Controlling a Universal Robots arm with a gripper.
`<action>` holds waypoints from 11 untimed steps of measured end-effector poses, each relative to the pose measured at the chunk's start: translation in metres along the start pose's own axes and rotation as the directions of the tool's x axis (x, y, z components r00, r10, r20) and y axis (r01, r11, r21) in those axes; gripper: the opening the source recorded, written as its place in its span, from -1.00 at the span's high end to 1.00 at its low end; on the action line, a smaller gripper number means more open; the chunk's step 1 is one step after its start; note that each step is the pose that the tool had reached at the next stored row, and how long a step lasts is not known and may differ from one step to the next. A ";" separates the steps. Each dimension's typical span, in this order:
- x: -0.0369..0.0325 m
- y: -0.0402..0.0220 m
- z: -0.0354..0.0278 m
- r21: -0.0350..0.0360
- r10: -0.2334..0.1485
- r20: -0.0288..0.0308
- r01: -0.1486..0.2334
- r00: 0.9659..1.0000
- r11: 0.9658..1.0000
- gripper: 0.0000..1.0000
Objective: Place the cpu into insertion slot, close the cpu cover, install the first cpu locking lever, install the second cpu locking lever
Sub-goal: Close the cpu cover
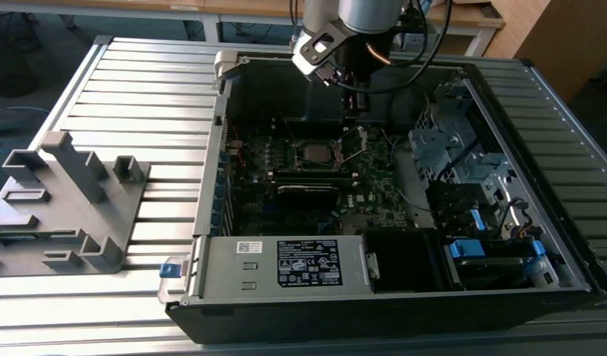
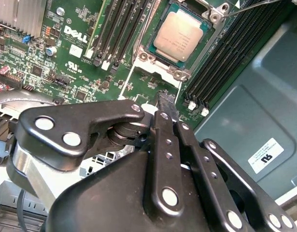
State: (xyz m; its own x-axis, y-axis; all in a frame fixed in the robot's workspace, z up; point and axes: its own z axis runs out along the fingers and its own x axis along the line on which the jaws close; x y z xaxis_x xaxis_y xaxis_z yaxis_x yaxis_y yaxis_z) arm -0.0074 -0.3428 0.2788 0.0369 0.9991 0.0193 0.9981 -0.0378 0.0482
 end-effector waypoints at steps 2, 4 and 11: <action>0.0000 0.0001 0.0000 0.000 0.000 0.000 0.000 1.000 1.000 0.79; 0.0000 0.0006 0.0000 0.000 0.000 0.000 0.000 1.000 1.000 0.79; 0.0001 0.0029 0.0002 0.000 0.000 0.000 0.000 1.000 1.000 0.79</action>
State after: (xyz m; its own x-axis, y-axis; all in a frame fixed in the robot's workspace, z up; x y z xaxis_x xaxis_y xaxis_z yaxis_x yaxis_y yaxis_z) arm -0.0045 -0.3428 0.2788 0.0367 0.9991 0.0192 0.9981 -0.0376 0.0481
